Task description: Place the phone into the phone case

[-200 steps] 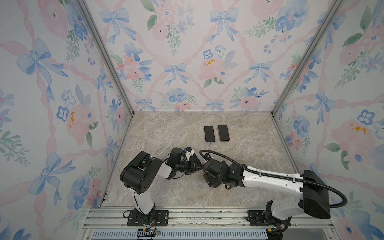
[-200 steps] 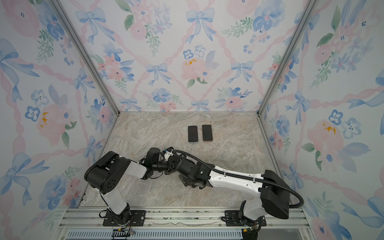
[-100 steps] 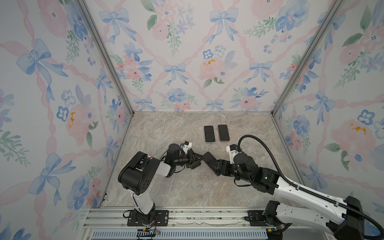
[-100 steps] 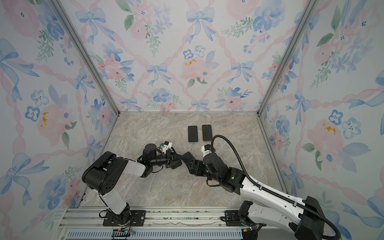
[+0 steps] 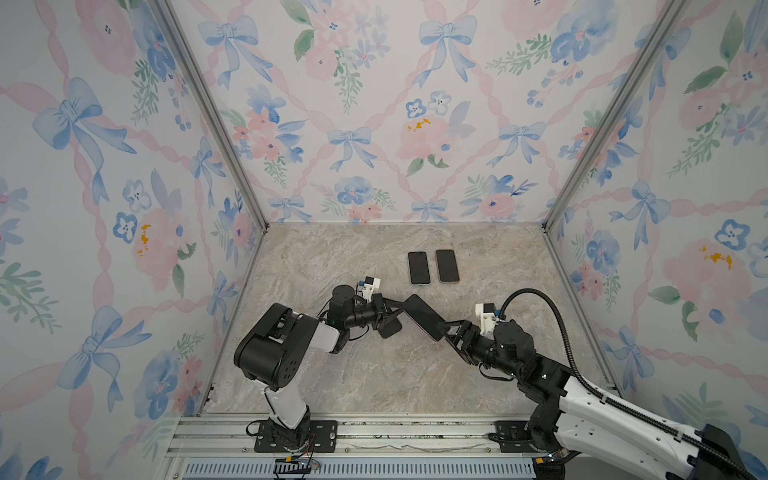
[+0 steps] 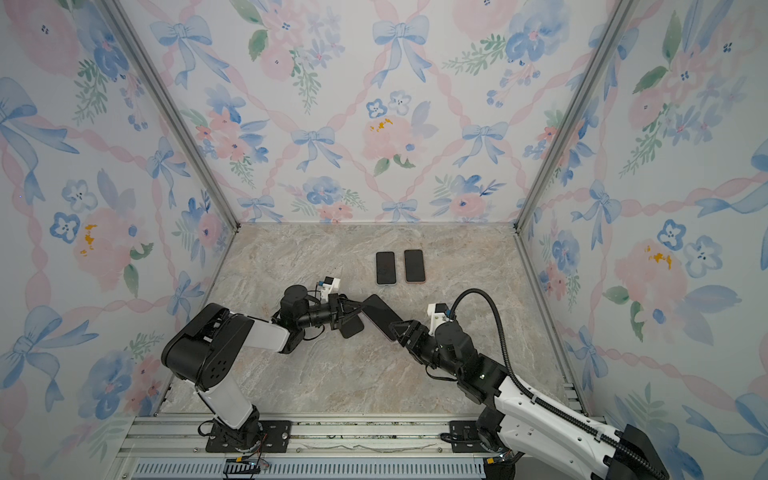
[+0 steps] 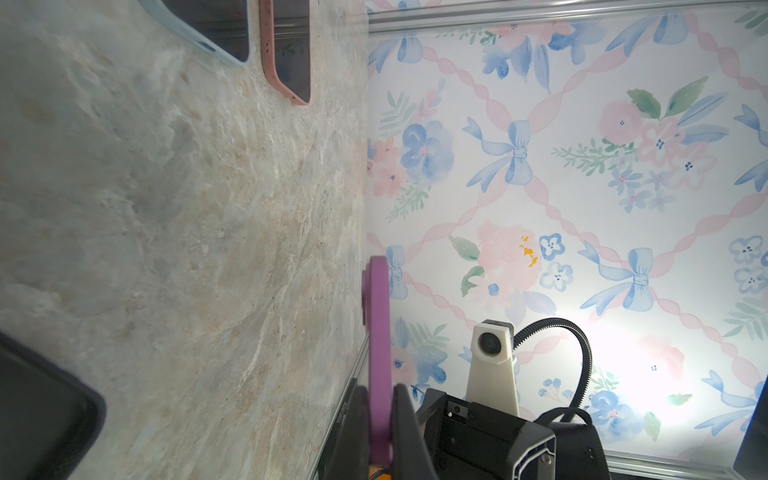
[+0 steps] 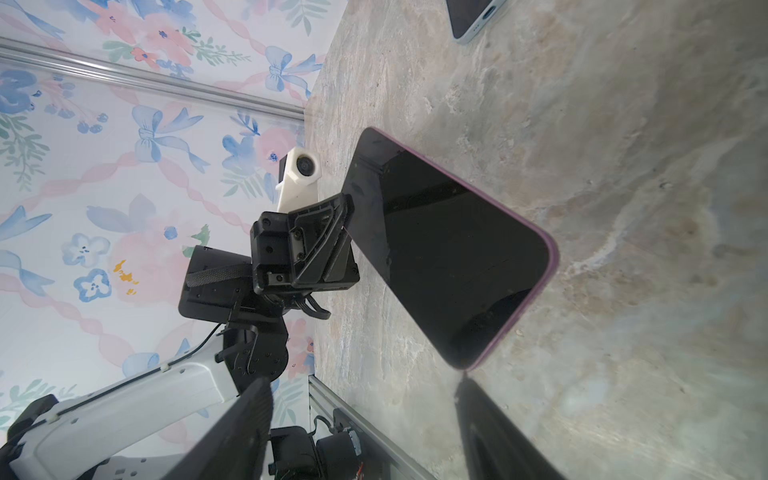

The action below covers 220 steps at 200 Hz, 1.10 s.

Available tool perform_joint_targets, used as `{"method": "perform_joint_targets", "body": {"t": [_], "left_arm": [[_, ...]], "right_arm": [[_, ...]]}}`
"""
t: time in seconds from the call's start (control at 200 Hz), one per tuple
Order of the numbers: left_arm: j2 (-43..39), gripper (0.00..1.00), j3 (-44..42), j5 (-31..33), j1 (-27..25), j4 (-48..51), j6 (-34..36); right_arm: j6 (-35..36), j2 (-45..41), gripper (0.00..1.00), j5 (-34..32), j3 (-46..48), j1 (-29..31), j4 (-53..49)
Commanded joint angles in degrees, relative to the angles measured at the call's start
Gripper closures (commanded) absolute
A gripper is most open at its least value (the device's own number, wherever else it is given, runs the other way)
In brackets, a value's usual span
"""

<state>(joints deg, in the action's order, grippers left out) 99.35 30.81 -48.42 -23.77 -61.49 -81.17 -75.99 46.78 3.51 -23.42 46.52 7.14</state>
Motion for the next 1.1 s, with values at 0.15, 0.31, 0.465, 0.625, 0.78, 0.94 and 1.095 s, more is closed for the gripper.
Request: {"method": "perform_joint_targets", "body": {"t": [0.15,0.31,0.465,0.625,0.78,0.94,1.095], "left_arm": [[-1.3,1.0,0.2,0.0,0.6,-5.7,-2.5],[-1.6,1.0,0.3,0.0,0.7,-6.1,-2.8],[-2.0,1.0,0.0,0.3,0.6,-6.1,-3.1],[-2.5,1.0,0.1,0.5,0.3,-6.1,-3.4],[-2.2,1.0,0.3,0.7,-0.3,-6.1,-3.5],[-2.1,1.0,0.3,0.9,-0.8,-6.6,-3.9],[-2.2,1.0,0.3,1.1,-1.1,-6.9,-4.3]], "right_arm": [[-0.6,-1.2,0.32,0.4,1.6,-1.7,4.1],[-0.6,-2.5,0.34,0.2,4.6,-2.7,5.6],[-0.6,-2.1,0.35,0.1,7.0,-3.7,9.1],[-1.0,2.0,0.35,2.3,8.2,-5.6,14.8],[-2.7,6.5,0.38,5.0,10.8,-7.7,24.9],[-3.5,9.8,0.51,5.9,11.2,-8.2,30.3],[-3.3,10.4,0.6,6.3,11.2,-9.0,30.9]]}}
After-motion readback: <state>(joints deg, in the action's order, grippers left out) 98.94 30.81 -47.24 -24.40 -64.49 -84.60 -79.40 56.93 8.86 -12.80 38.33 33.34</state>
